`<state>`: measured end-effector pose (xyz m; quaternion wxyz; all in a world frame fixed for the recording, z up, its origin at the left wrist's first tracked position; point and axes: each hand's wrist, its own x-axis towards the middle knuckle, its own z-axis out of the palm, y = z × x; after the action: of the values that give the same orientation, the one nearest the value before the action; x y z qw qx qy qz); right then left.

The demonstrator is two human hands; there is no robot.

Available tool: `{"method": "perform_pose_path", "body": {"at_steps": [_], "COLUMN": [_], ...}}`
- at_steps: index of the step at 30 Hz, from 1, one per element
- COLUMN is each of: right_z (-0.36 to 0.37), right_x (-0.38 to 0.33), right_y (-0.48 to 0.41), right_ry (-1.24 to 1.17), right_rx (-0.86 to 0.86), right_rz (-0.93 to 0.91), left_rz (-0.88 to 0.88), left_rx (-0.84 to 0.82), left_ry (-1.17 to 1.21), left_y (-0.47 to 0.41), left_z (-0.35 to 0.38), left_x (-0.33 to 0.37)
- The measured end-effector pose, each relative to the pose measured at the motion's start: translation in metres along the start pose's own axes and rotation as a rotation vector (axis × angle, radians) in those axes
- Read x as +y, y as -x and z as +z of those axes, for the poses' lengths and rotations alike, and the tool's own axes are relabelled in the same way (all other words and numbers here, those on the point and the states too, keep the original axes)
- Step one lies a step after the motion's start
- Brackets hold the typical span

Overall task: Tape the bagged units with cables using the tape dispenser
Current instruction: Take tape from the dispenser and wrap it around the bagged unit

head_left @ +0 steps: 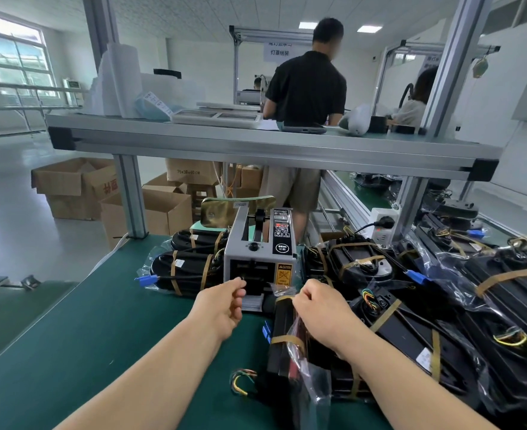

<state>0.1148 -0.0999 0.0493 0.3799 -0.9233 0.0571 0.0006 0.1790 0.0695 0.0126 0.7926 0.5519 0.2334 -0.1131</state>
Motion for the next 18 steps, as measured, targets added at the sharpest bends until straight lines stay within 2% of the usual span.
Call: {"method": "perform_pose_path", "body": {"at_steps": [6, 12, 18], "right_z": [-0.002, -0.004, -0.003], "right_x": [0.007, 0.015, 0.018], "right_y": [0.000, -0.001, -0.004], "right_ry": [-0.081, -0.277, -0.376], "right_rx": [-0.015, -0.076, -0.096], "right_rz": [-0.010, 0.042, 0.051], "left_rz": [-0.100, -0.135, -0.042], "left_rx": [-0.005, 0.056, 0.151], "left_ry": [0.057, 0.111, 0.197], "left_y": [-0.004, 0.000, -0.004], "left_z": [0.014, 0.028, 0.038], "left_x": [0.003, 0.008, 0.003]}}
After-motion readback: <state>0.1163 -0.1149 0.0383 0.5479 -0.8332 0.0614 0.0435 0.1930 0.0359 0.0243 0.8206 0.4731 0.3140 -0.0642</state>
